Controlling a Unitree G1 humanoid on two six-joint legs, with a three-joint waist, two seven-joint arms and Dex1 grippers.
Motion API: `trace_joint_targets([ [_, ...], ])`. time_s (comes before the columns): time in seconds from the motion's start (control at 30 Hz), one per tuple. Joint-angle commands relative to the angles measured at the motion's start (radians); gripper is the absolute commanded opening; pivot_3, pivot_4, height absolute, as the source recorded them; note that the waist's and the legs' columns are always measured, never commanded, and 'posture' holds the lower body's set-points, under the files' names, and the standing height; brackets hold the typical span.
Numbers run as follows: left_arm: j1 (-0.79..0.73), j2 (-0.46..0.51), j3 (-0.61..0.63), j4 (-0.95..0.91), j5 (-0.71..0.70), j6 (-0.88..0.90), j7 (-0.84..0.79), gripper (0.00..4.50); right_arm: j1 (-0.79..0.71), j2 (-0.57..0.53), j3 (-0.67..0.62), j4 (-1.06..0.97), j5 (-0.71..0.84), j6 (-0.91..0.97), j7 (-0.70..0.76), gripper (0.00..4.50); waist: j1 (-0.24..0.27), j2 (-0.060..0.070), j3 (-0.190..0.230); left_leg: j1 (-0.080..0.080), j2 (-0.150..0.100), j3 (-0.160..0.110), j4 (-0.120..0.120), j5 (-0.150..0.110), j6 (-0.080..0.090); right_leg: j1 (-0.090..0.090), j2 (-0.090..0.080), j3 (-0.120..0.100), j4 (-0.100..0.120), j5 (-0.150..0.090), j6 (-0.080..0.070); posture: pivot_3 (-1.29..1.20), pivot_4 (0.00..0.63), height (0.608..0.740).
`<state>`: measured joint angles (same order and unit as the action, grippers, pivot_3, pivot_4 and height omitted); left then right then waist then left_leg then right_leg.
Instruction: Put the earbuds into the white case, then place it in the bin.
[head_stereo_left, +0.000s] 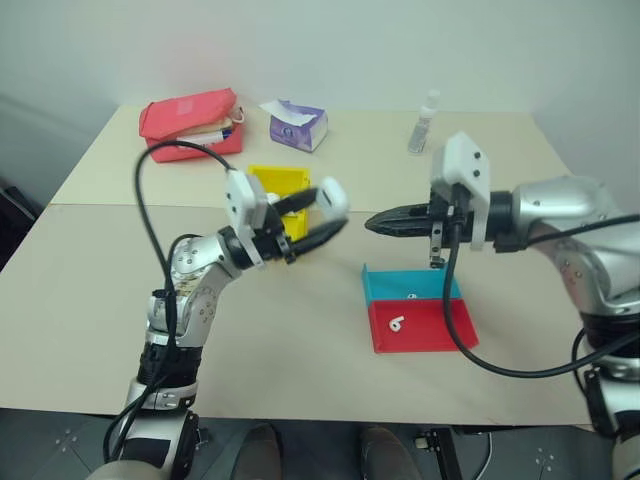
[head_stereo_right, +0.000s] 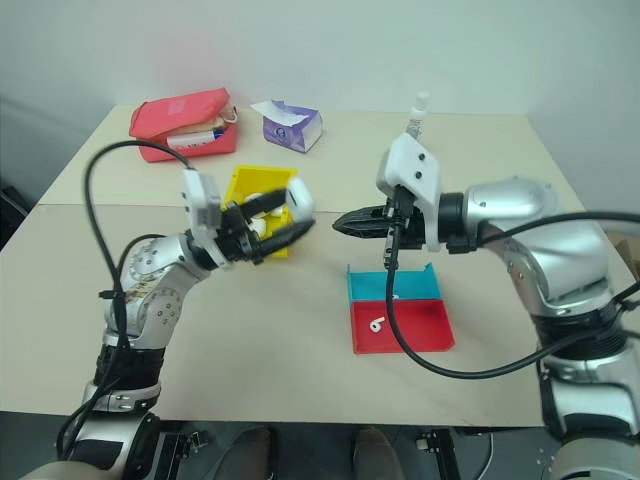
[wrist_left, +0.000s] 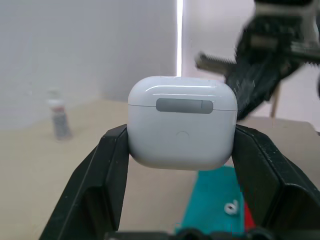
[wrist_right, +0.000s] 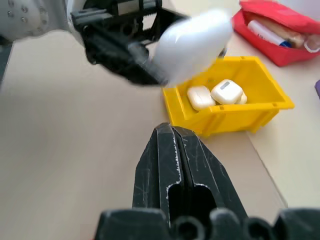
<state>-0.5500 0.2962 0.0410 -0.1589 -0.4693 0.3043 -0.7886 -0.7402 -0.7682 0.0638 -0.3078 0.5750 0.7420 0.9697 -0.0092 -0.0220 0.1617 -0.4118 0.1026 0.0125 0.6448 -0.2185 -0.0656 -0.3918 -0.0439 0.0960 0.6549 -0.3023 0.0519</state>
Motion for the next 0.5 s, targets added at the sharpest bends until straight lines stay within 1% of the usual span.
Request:
trace_joint_targets([
  [0.03, -0.002, -0.035, 0.014, -0.037, 0.124, 0.011, 0.240, 2.79, 0.057, 0.028, -0.096, -0.071, 0.026, 0.001, -0.087, 0.05, 0.004, 0.000, 0.000, 0.000, 0.000, 0.000, 0.000, 0.000, 0.000, 0.000, 0.000, 0.000, 0.000, 0.000, 0.000, 0.00, 0.150, 0.740],
  [0.1, -0.020, -0.048, -0.005, -0.002, 0.235, 0.028, 0.379, 2.79, 0.094, 0.048, -0.085, -0.098, 0.009, 0.023, -0.139, 0.05, 0.007, 0.000, 0.000, 0.001, 0.000, 0.000, 0.000, 0.000, 0.000, 0.001, 0.000, 0.000, 0.000, 0.000, 0.000, 0.00, 0.150, 0.740],
  [0.17, -0.064, -0.088, 0.021, 0.060, 0.289, 0.083, 0.531, 2.79, 0.104, 0.036, 0.017, -0.144, -0.122, 0.019, -0.221, 0.05, 0.010, 0.000, 0.000, 0.002, 0.000, 0.000, 0.001, 0.000, 0.000, 0.002, 0.000, 0.000, 0.001, 0.000, 0.000, 0.00, 0.150, 0.740],
  [0.23, -0.104, -0.110, 0.039, 0.118, 0.324, 0.125, 0.625, 2.79, 0.096, 0.047, 0.067, -0.159, -0.168, 0.045, -0.269, 0.05, 0.011, 0.000, 0.000, 0.002, -0.001, 0.000, 0.001, 0.000, 0.000, 0.002, 0.000, 0.000, 0.002, 0.000, 0.000, 0.00, 0.150, 0.740],
  [0.33, -0.151, -0.105, 0.018, 0.216, 0.371, 0.144, 0.662, 2.79, 0.090, 0.083, 0.064, -0.159, -0.149, 0.083, -0.292, 0.05, 0.010, 0.000, 0.000, 0.002, -0.001, 0.000, 0.000, 0.001, 0.000, 0.001, 0.000, 0.000, 0.002, 0.000, 0.000, 0.00, 0.150, 0.740],
  [0.47, -0.209, -0.104, -0.014, 0.351, 0.416, 0.160, 0.681, 2.79, 0.092, 0.105, 0.061, -0.164, -0.155, 0.094, -0.311, 0.05, 0.019, 0.000, 0.000, 0.002, -0.001, 0.000, 0.000, 0.001, 0.000, 0.001, 0.000, 0.000, 0.000, 0.000, 0.000, 0.00, 0.150, 0.740],
  [0.5, -0.218, -0.099, -0.024, 0.371, 0.425, 0.177, 0.675, 3.14, 0.093, 0.108, 0.060, -0.166, -0.156, 0.095, -0.315, 0.01, 0.020, 0.000, 0.000, 0.002, -0.001, 0.000, 0.000, 0.001, 0.000, 0.001, 0.000, 0.000, 0.000, 0.000, 0.000, 0.00, 0.150, 0.740],
])
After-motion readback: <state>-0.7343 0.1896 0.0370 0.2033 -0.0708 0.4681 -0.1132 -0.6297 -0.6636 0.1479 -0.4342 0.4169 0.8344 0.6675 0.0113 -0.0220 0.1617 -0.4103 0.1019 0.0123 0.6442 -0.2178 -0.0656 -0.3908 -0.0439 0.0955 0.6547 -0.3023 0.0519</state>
